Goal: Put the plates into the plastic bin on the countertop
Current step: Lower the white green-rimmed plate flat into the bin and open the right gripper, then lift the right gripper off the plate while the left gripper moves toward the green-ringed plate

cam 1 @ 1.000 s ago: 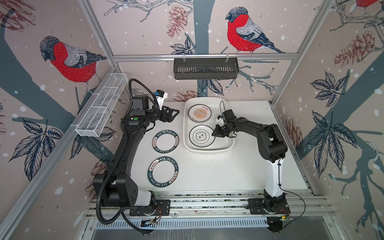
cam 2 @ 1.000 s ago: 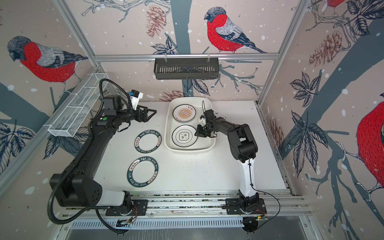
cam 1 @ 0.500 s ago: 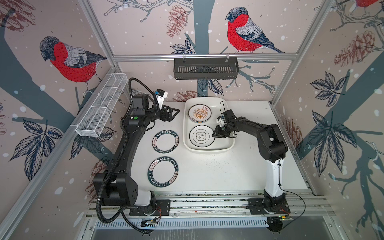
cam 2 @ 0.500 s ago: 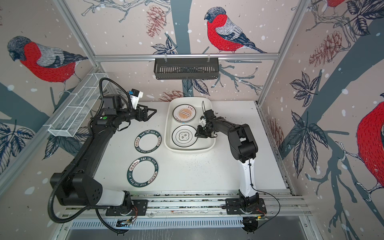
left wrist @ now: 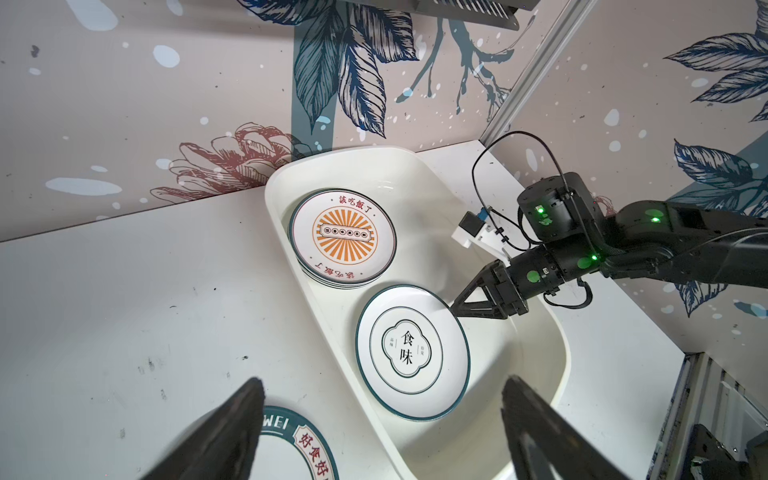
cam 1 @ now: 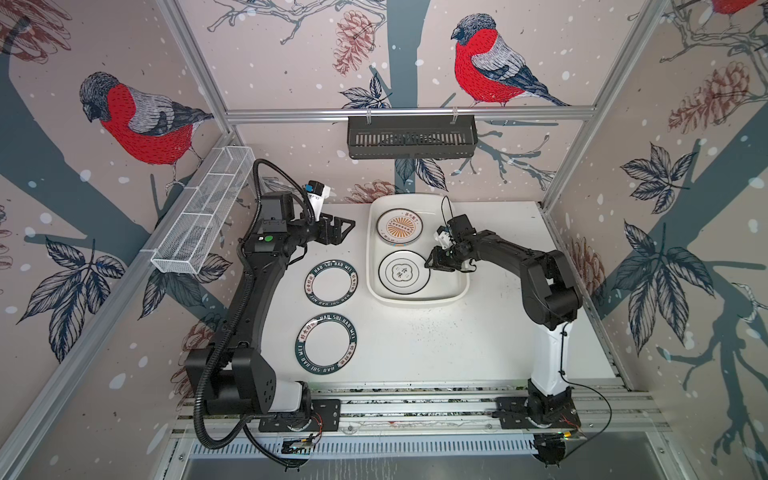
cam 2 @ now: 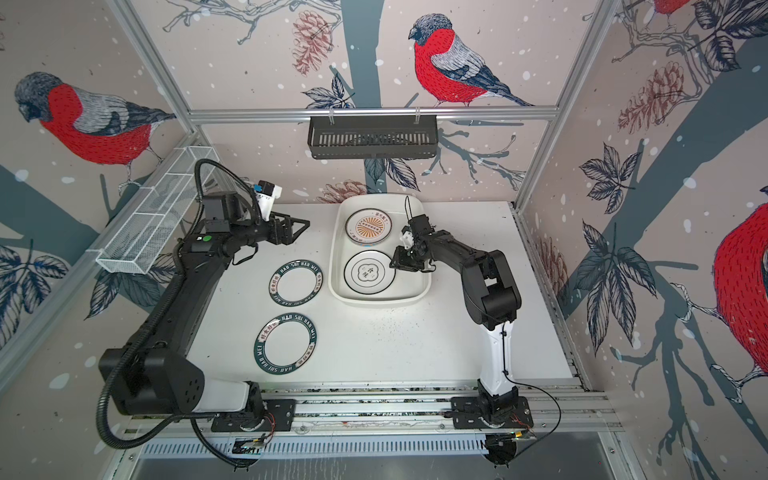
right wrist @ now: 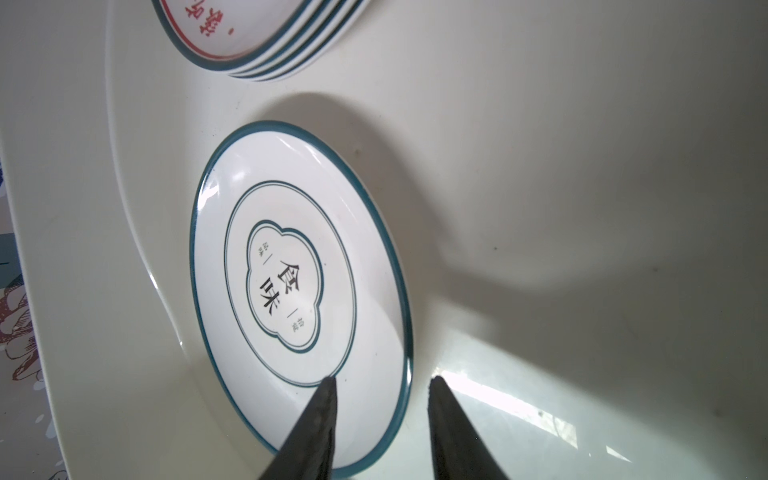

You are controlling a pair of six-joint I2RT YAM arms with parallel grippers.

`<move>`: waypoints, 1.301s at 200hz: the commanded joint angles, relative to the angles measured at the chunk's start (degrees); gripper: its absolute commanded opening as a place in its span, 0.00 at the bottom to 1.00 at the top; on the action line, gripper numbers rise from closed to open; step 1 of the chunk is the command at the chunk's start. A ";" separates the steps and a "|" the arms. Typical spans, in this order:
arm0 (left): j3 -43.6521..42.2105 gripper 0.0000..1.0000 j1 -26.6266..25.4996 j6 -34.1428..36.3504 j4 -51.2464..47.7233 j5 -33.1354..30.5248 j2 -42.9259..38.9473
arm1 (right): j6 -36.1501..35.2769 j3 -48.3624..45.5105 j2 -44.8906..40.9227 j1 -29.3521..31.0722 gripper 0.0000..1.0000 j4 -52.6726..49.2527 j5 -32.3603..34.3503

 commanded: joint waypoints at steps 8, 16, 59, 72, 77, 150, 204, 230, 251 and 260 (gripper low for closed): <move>-0.31 0.91 1.40 -0.84 -0.15 0.53 0.51 | 0.38 0.81 -2.07 -0.23 0.39 0.72 1.57; -0.50 0.91 1.57 -0.79 -0.33 0.35 0.67 | 0.41 0.90 -2.66 -0.25 0.39 0.81 1.84; -2.68 0.91 2.19 1.19 0.09 0.59 0.03 | 0.96 -0.54 -7.37 -0.26 0.39 2.13 3.88; -3.29 0.91 2.41 2.03 0.33 -0.14 -0.18 | 1.45 -1.42 -9.00 -0.38 0.39 2.94 4.06; -3.31 0.91 2.41 2.43 0.06 -0.56 -0.11 | 1.63 -1.71 -9.80 -0.43 0.39 3.27 4.13; -8.79 0.97 3.06 8.52 -1.48 1.74 -0.51 | 4.93 -14.27 -21.41 -0.48 0.39 10.12 5.06; -13.84 0.97 3.07 8.75 -0.12 -10.87 0.40 | 8.16 -23.58 -28.84 -0.48 0.39 15.08 6.10; -13.73 0.96 3.79 8.81 -3.00 -14.93 3.23 | 9.30 -26.39 -30.51 -0.44 0.39 16.96 6.39; -14.19 0.95 5.27 10.33 -4.62 -13.95 5.44 | 9.43 -27.29 -30.88 -0.52 0.39 17.31 6.43; -14.55 0.95 5.70 11.37 -5.40 -14.10 6.45 | 9.60 -27.55 -31.10 -0.51 0.39 17.47 6.52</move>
